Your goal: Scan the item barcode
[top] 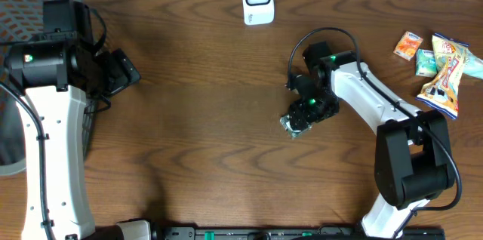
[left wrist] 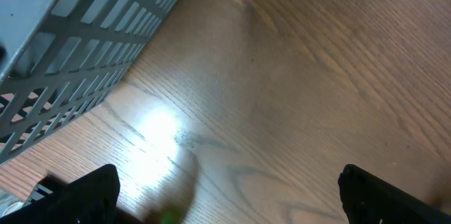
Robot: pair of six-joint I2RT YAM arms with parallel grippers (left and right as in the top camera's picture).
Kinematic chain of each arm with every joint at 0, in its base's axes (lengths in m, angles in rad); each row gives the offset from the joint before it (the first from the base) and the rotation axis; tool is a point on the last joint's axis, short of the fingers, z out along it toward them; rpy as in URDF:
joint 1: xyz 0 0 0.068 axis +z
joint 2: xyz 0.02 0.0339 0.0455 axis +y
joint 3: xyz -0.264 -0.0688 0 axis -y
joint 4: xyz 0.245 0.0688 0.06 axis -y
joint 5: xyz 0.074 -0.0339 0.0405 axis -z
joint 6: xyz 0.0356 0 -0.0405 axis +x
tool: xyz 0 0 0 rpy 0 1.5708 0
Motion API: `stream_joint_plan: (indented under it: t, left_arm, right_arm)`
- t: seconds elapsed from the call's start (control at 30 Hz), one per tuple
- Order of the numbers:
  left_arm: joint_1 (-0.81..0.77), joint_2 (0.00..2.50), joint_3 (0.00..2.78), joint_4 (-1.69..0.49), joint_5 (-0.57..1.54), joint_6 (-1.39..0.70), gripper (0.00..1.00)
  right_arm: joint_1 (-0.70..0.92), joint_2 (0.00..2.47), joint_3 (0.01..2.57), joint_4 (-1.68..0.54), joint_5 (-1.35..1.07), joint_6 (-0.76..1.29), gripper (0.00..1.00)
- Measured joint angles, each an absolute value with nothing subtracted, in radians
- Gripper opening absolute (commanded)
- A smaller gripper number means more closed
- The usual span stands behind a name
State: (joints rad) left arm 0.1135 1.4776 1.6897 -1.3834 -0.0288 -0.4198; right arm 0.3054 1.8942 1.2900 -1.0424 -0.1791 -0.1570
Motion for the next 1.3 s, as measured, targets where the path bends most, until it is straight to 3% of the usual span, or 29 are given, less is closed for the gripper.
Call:
stream_joint_plan:
  t: [0.13,0.2,0.27,0.53,0.87,1.3]
  left_arm:
    - [0.113,1.478,1.690,-1.383,-0.029,-0.419,0.97]
    - [0.113,1.478,1.690,-1.383,-0.029,-0.419,0.98]
    - [0.113,1.478,1.690,-1.383,-0.029,-0.420,0.98]
    - [0.113,1.478,1.690,-1.383,-0.029,-0.420,0.98]
    - [0.113,1.478,1.690,-1.383,-0.029,-0.420,0.98]
    - [0.113,1.478,1.690,-1.383,-0.029,-0.420,0.98]
  right_arm:
    - [0.296,1.894,1.307,-1.082,-0.121,-0.031,0.86]
    - [0.291,1.894,1.331,-1.101,-0.121,0.031,0.86]
    - [0.284,1.894,1.365,-1.117,-0.169,0.108,0.99]
    - [0.285,1.894,1.410,-1.143,-0.437,0.249,0.99]
    - [0.331,1.895,1.406,-1.127,-0.242,0.738,0.99]
    - [0.388,1.895,1.374,-1.061,-0.088,1.031,0.96]
